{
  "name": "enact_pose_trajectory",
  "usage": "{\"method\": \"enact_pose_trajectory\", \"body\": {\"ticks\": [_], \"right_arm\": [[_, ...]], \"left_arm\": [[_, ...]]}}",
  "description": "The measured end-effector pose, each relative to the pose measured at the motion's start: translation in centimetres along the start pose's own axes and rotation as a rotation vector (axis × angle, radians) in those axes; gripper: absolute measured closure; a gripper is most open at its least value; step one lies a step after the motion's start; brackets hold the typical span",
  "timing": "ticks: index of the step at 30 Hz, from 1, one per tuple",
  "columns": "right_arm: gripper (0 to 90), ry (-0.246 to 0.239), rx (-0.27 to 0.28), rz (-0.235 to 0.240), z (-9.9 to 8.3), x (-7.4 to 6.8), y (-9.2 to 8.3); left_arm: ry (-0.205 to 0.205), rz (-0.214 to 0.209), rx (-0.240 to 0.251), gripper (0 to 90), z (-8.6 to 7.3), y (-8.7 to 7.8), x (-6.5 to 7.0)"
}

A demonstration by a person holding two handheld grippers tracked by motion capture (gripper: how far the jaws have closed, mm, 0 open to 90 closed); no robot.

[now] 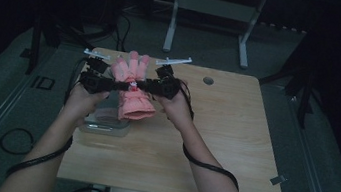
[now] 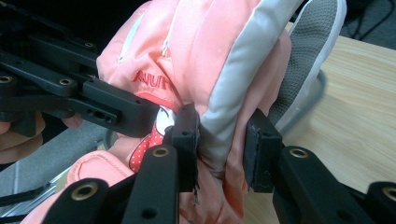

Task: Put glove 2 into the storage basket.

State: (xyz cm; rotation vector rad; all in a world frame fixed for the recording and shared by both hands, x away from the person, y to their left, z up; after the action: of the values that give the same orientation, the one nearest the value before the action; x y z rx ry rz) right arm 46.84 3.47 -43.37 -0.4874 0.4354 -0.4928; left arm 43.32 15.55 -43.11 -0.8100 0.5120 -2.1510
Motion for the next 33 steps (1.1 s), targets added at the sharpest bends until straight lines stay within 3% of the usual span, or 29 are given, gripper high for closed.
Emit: {"method": "enact_pose_trajectory", "body": {"ticks": [2,3,12,14,15,21,33], "right_arm": [[69.6,-0.005,-0.003,0.005,0.1,-0.2,0.3],[69.6,-0.013,-0.014,0.016,0.5,-0.7,1.4],[69.6,-0.037,-0.050,0.034,1.3,-2.0,5.1],[69.6,-0.035,-0.057,0.035,1.3,-2.0,5.6],[69.6,-0.030,-0.065,0.037,1.3,-1.9,6.5],[69.6,-0.018,-0.105,0.039,0.6,-1.5,8.7],[69.5,0.016,-0.170,-0.005,-1.9,-0.2,11.6]], "left_arm": [[0.000,0.000,0.000,73.3,0.0,0.0,0.0],[-0.022,0.014,0.008,73.3,-0.4,-1.0,-1.3],[-0.063,0.058,0.031,73.4,-1.6,-2.2,-4.5],[-0.063,0.058,0.031,73.4,-1.6,-2.2,-4.5],[-0.085,0.068,0.025,73.4,-2.0,-1.9,-5.7],[-0.128,0.062,0.016,73.3,-3.0,-1.1,-7.6],[-0.188,0.055,-0.034,73.2,-5.3,1.5,-10.0]]}}
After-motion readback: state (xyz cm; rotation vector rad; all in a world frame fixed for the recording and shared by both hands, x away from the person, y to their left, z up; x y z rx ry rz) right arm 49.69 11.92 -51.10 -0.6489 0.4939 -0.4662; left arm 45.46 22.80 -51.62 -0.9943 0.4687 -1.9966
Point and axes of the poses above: each handheld gripper's, and its own axes: y roughly forward along the jaws, z roughly out of its top, x roughly to its right, the point moved 8 cm from there along y, roughly forward along the jaws, and after that the axes turned 1 degree about -y, right-handed, at the moved point
